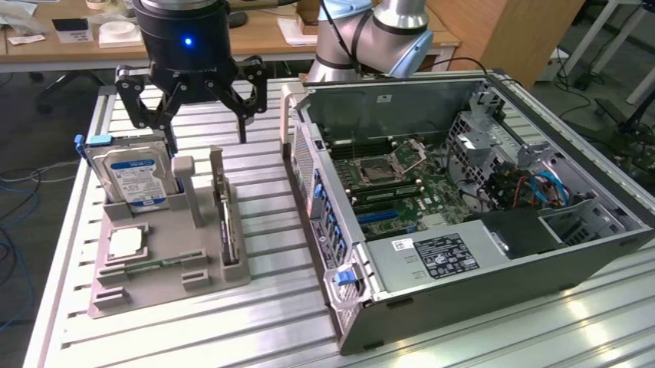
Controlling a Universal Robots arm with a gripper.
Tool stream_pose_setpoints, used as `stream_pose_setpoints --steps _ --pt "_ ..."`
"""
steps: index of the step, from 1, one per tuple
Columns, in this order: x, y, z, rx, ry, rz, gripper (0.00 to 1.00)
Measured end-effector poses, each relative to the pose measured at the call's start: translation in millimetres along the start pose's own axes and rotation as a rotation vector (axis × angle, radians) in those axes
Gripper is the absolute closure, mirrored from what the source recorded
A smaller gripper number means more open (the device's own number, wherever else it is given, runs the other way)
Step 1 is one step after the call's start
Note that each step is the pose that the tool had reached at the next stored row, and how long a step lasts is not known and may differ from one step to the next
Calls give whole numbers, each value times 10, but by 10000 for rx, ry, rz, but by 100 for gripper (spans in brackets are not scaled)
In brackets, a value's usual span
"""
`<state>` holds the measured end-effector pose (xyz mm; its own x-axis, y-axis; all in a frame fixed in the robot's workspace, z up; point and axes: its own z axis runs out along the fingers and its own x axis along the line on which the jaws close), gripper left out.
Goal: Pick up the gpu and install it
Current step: 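Pick up the gpu and move the gpu toward the slot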
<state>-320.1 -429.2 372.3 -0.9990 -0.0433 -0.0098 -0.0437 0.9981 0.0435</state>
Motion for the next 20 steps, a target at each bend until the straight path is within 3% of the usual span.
stream_pose_setpoints --steps 3,6,14,20 --pt "0 0 0 0 0 0 17" --pt "0 0 0 0 0 0 30" --pt "3 0 1 -1 0 5 30" --pt "12 0 17 4 -15 338 30"
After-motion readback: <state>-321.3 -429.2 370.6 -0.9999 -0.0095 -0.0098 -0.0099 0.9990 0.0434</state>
